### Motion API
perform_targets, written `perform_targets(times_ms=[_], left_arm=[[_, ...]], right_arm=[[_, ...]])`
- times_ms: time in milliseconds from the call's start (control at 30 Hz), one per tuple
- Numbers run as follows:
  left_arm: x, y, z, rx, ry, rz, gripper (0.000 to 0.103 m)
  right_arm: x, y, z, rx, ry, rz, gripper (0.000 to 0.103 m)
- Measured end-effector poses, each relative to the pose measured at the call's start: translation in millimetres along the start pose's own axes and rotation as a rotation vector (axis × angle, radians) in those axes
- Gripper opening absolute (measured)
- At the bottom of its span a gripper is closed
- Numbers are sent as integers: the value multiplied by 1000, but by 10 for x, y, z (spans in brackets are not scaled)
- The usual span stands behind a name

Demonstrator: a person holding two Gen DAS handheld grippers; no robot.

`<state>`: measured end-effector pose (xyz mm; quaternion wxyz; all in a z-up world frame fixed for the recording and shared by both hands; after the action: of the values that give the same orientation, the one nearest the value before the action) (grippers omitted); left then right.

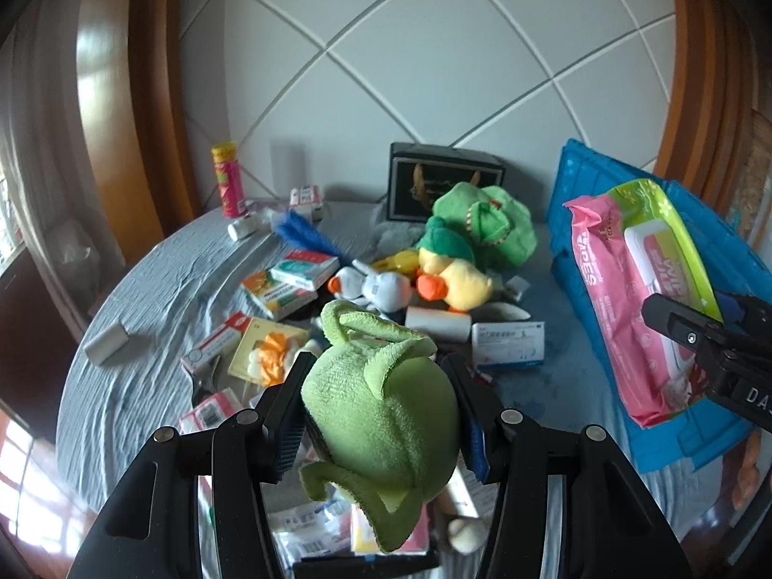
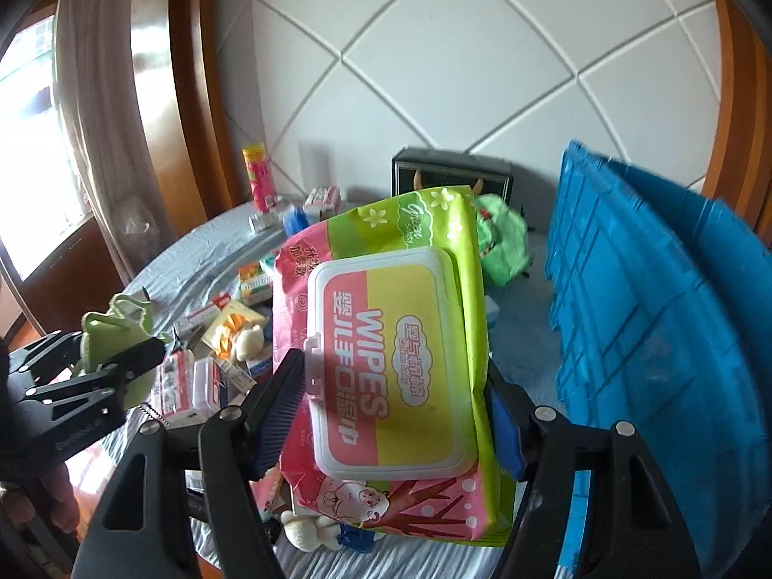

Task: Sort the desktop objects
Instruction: 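Lift the green plush with the left tool while the right tool carries the wipes to the crate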

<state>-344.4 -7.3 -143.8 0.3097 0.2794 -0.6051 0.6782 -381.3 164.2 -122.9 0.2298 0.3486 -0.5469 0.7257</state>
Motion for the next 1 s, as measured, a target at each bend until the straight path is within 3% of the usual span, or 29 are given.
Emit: perform_targets(times_ms=[300, 533, 800, 1000], left_arm=[[360, -288, -312, -88, 72, -87, 52], [798, -537, -911, -135, 142, -174, 52], [1369, -699, -2163, -194, 188, -243, 52], [1637, -655, -3379, -267, 211, -223, 52]], right_arm=[[231, -580, -122, -85, 59, -106, 68], [443, -1133, -578, -100, 137, -196, 68], [734, -1726, -1793, -151, 211, -289, 68], [785, -1977, -2869, -203, 201, -285, 68]])
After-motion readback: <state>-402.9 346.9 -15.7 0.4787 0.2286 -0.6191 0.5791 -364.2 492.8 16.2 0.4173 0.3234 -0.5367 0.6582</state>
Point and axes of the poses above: each gripper's, at about its wrist camera, not at the fingertips, and y roughly the way its jaws point, z to its left, x to its top, the point moved 9 cm from there along y, roughly the way its jaws point, and after that the axes turned 12 degrees about y, right-handed, at the moved point
